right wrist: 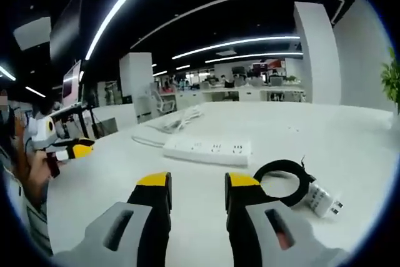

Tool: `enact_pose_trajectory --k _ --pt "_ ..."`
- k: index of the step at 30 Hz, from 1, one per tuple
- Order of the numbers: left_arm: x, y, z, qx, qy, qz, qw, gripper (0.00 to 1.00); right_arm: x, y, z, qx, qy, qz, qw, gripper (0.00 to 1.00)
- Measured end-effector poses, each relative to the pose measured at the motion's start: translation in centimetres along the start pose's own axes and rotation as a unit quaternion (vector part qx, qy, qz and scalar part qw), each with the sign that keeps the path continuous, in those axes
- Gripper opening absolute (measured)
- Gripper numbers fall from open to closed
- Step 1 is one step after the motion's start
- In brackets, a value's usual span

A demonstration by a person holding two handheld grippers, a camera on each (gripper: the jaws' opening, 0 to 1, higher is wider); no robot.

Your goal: Straighten the power strip on the desk, plug the charger into it

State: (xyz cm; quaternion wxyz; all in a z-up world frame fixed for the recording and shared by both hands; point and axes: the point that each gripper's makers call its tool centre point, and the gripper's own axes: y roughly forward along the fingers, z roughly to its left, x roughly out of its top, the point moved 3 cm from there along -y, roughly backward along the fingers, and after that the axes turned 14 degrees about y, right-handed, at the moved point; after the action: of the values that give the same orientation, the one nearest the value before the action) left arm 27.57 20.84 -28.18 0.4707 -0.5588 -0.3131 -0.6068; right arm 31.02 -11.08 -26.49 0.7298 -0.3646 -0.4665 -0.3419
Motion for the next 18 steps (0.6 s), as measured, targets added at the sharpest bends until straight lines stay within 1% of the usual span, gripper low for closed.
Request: enact_pose_trajectory --k 7,12,18 --pt "0.3 0.4 -0.4 -0.010 0.006 -0.004 0.9999 0.31 0.1 0.7 -0.4 -0.005 0.001 0.003 1.0000 0.34" --pt "0.0 0.6 -0.4 -0.015 0.012 0.005 0.9998 0.31 0.2 0.9 -1.0 -0.013 0.004 -0.001 0.9999 0.34" --pt "-0.3 0.7 -0.3 -0.016 0.006 0.006 0.9998 0.31 0.2 1.2 -1.5 -0.019 0.003 0.000 0.9998 0.34"
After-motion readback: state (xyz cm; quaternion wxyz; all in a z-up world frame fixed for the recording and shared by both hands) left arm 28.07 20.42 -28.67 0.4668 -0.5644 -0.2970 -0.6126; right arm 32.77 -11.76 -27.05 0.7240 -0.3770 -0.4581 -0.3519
